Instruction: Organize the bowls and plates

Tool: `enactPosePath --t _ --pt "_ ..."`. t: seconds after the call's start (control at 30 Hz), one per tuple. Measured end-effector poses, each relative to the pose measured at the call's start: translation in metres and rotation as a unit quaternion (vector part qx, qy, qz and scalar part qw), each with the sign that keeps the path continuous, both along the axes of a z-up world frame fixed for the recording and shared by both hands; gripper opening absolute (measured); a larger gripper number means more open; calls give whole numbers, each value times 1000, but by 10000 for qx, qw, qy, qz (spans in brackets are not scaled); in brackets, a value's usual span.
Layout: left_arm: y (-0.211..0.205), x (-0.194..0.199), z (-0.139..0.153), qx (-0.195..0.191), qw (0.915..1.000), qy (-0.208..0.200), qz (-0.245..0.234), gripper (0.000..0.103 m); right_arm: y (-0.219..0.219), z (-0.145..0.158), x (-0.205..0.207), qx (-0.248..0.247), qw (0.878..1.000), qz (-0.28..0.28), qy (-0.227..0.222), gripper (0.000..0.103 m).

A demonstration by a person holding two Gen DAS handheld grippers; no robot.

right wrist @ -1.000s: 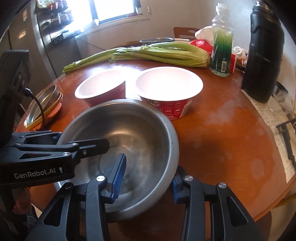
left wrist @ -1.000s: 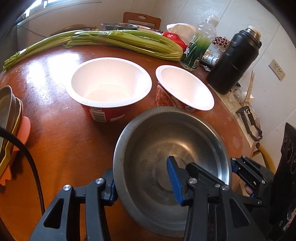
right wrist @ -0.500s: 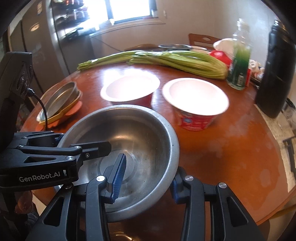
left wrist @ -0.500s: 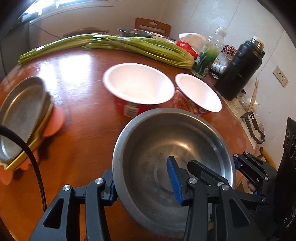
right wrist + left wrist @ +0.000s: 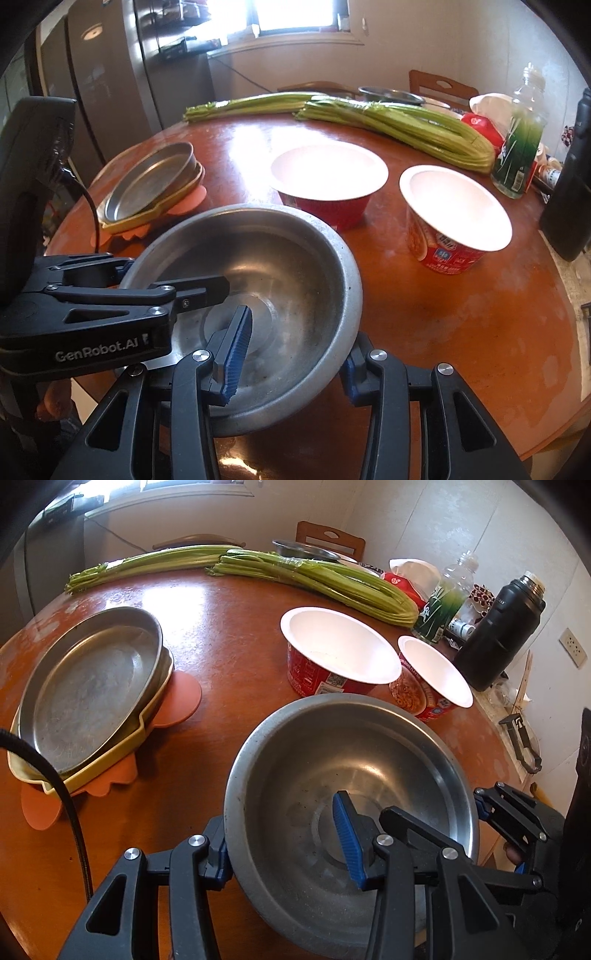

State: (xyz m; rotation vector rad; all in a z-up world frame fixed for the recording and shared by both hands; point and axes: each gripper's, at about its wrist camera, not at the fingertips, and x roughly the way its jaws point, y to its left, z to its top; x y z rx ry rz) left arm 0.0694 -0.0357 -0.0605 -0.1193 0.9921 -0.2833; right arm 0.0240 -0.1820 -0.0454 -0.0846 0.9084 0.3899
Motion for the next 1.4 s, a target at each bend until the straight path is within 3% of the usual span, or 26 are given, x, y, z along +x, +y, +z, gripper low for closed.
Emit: enactPosePath --t 0.57,1.4 --pt "-2 -1 -6 232 9996 -148 -93 47 6 -14 9 -248 9996 -5 163 45" --pt "-1 -7 3 325 9992 -214 54 47 -10 -10 5 63 9996 -162 218 45"
